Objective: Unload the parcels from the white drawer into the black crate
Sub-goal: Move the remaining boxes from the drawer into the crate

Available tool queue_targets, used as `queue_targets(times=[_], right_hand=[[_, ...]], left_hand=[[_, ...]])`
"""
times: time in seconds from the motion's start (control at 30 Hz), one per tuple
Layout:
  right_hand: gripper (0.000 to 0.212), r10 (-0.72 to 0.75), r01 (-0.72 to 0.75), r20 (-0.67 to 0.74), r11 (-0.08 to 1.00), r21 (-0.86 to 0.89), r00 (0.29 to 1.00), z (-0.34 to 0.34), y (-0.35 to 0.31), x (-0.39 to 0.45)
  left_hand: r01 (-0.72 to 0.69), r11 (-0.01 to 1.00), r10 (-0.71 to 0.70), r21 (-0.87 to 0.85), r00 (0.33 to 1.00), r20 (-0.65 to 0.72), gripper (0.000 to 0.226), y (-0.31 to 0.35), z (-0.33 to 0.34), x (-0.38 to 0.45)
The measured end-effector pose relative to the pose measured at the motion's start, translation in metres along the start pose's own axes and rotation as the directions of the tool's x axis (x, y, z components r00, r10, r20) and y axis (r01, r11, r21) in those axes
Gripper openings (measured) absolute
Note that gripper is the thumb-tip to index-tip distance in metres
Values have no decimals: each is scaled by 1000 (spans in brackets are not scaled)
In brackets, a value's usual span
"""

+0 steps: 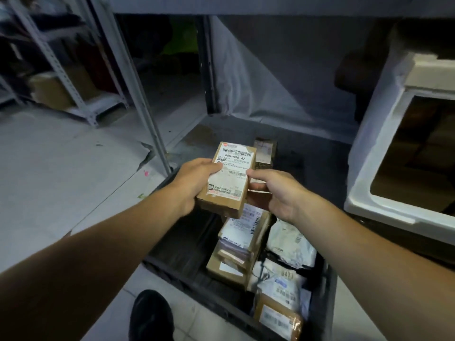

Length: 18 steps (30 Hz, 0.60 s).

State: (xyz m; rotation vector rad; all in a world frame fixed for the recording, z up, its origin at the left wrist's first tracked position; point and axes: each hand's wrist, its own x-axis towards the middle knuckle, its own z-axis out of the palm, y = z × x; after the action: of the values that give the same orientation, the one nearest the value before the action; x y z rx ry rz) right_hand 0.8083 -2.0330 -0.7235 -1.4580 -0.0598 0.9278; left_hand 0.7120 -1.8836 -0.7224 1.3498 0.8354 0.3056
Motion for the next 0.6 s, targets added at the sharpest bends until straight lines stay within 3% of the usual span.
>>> queue_targets(times=[0.27,0.43,0.6], right_hand=[[27,44,-45,-40,998,-37,998,63,19,49],[7,48,-50,-89,999,-18,995,95,34,71],[26,67,-83,-179,993,-85,982,128,67,96]], left_hand=[[15,999,-13,33,998,-63,10,-14,-53,51],[48,998,-44,48,995,-84,18,-34,-79,80],[83,994,-75,73,992,-105,21,-61,-99,101]])
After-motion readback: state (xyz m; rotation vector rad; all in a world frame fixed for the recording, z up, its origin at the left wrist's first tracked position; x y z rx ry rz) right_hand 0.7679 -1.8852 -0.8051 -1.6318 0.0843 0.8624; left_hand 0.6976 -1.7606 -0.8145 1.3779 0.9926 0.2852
